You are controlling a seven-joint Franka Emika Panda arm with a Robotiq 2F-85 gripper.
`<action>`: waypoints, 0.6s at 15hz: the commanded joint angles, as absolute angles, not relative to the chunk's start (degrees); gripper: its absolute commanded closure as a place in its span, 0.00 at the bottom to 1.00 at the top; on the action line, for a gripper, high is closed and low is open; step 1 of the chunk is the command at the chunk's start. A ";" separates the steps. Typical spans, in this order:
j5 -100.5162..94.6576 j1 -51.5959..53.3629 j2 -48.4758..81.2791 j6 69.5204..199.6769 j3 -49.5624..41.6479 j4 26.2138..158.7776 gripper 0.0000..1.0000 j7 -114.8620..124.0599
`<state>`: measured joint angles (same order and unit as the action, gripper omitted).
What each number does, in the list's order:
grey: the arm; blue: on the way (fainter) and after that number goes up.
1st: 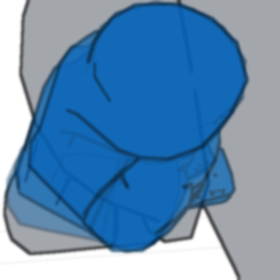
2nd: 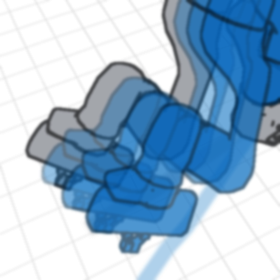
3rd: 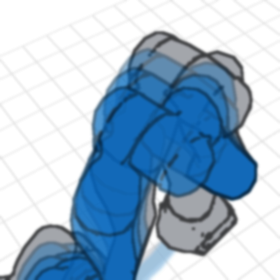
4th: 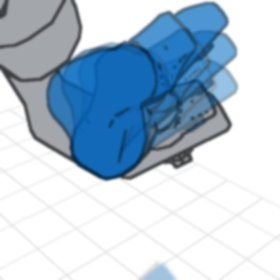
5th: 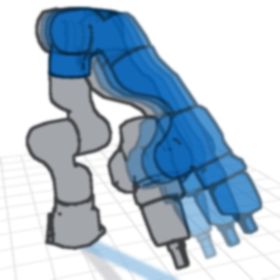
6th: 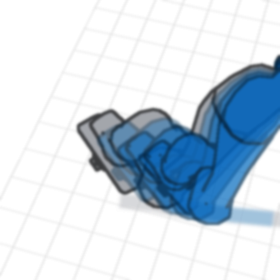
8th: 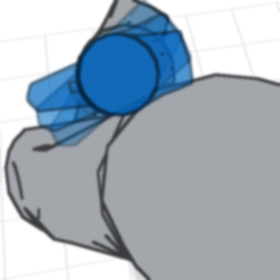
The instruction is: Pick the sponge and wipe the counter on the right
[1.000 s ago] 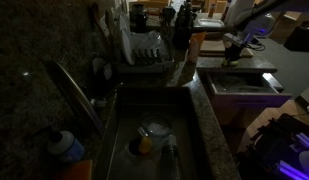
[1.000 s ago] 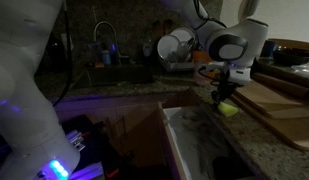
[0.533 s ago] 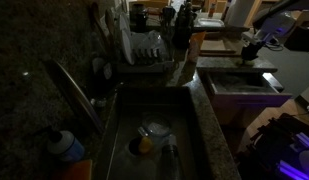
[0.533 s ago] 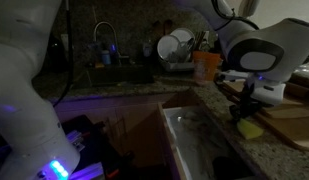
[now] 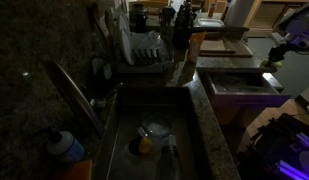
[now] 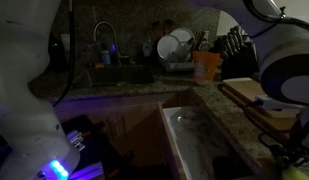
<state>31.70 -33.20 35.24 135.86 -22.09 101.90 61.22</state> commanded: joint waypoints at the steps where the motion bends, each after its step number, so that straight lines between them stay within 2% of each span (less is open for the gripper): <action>1: 33.25 -34.47 34.79 138.01 -21.13 101.57 0.95 61.08; 9: 37.96 -33.07 35.47 136.69 -15.59 99.87 0.95 58.38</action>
<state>35.76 -33.29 34.91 138.35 -17.23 100.19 59.60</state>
